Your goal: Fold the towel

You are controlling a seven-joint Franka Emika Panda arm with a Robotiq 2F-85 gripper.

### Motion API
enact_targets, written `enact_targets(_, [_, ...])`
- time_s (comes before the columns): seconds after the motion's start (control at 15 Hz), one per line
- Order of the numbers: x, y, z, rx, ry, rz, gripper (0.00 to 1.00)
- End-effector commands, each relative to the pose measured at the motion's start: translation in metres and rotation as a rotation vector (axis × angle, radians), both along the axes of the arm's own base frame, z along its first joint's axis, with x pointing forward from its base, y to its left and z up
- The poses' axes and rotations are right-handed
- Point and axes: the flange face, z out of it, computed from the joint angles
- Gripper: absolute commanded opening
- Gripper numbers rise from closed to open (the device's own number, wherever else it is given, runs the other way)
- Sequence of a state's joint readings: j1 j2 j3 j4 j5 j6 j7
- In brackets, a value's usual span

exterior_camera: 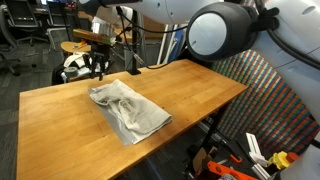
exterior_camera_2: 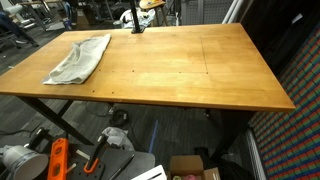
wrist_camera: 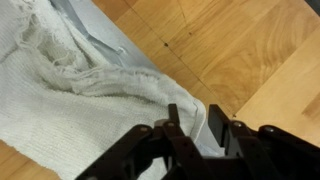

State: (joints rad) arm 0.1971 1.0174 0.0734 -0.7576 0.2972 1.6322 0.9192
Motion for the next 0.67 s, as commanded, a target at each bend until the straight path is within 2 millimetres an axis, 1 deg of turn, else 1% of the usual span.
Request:
enact_targets(0.0, [-0.004,0.004,0.030,0.044,-0.025,0.059,0.69])
enact_targets(0.13, [-0.005,0.005,0.042,0.057,-0.050,0.078,0.85])
enact_targets(0.27, [-0.007,0.000,0.052,0.070,-0.050,0.092,1.00])
enact_targets(0.33, [-0.009,-0.002,0.054,0.084,-0.039,0.110,1.00])
enact_targets(0.47, [-0.020,-0.002,0.054,0.103,-0.004,0.207,1.00])
enact_targets(0.53, [-0.025,0.000,0.053,0.100,-0.001,0.261,1.00])
enact_targets(0.6, [-0.025,0.006,0.050,0.075,-0.042,0.319,1.00])
